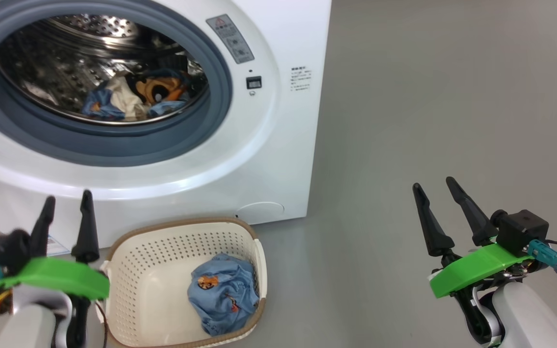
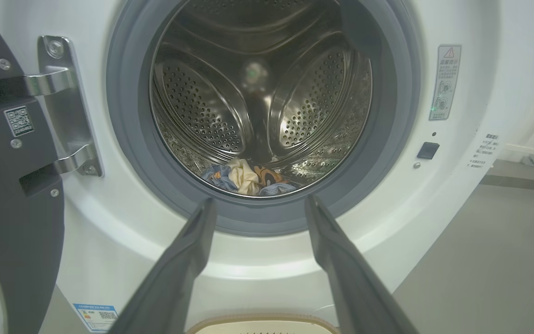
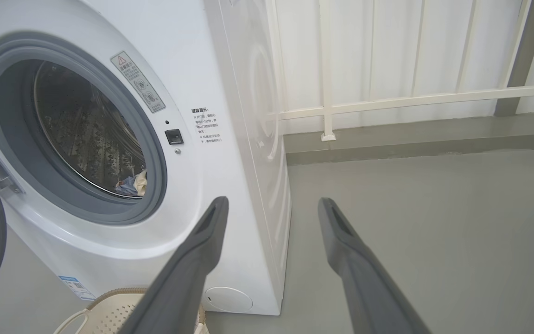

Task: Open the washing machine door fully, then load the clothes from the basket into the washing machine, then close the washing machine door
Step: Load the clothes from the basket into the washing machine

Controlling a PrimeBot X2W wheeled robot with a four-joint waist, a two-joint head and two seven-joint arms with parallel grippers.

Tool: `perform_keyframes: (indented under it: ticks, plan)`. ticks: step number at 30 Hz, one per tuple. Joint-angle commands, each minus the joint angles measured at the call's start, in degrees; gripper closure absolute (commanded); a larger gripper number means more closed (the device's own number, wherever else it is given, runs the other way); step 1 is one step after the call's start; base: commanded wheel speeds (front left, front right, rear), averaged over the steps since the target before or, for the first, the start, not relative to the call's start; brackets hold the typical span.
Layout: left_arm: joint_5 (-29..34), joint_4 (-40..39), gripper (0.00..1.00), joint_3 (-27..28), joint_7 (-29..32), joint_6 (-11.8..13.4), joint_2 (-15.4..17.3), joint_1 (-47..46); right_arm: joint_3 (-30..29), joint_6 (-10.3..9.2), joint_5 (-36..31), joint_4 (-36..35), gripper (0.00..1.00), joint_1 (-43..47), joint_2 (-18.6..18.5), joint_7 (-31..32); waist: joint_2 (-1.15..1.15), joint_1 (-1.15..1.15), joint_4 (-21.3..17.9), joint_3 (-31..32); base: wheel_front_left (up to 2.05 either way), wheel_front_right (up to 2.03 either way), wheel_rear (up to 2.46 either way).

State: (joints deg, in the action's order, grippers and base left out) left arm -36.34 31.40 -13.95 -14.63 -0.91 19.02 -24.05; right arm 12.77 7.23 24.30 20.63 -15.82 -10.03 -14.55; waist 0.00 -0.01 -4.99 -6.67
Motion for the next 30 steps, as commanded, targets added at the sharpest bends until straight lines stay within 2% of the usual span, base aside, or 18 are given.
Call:
perform_keyframes:
  ticks: [1, 8, 15, 30]
  plan:
    - [0.8, -3.1, 0.0, 2.9, -0.4, 0.7, 1.7, 0.7, 0.8, 0.25, 0.5, -1.2, 0.0, 0.5, -0.8, -0.4, 0.0, 0.01, 1.1, 1.1, 0.0, 0.0, 0.0]
    - [3.2, -10.5, 0.0, 5.2, -0.4, 2.5, 0.0, 8.8, 0.8, 0.25, 0.5, -1.3, 0.0, 1.5, -1.4, -0.4, 0.0, 0.01, 2.1, 2.5, 0.0, 0.0, 0.0]
    - [4.7, -15.3, 0.0, 6.8, -0.4, 3.3, -1.8, 13.2, 0.8, 0.25, 0.5, -1.4, 0.0, 2.2, -1.9, -0.4, 0.0, 0.01, 2.7, 3.0, 0.0, 0.0, 0.0]
    - [6.6, -18.3, 0.0, 8.3, -0.4, 3.4, -3.9, 15.3, 0.9, 0.25, -0.2, -1.2, 0.0, 1.7, -2.6, -0.4, 0.0, 0.01, 3.0, 2.6, 0.0, 0.0, 0.0]
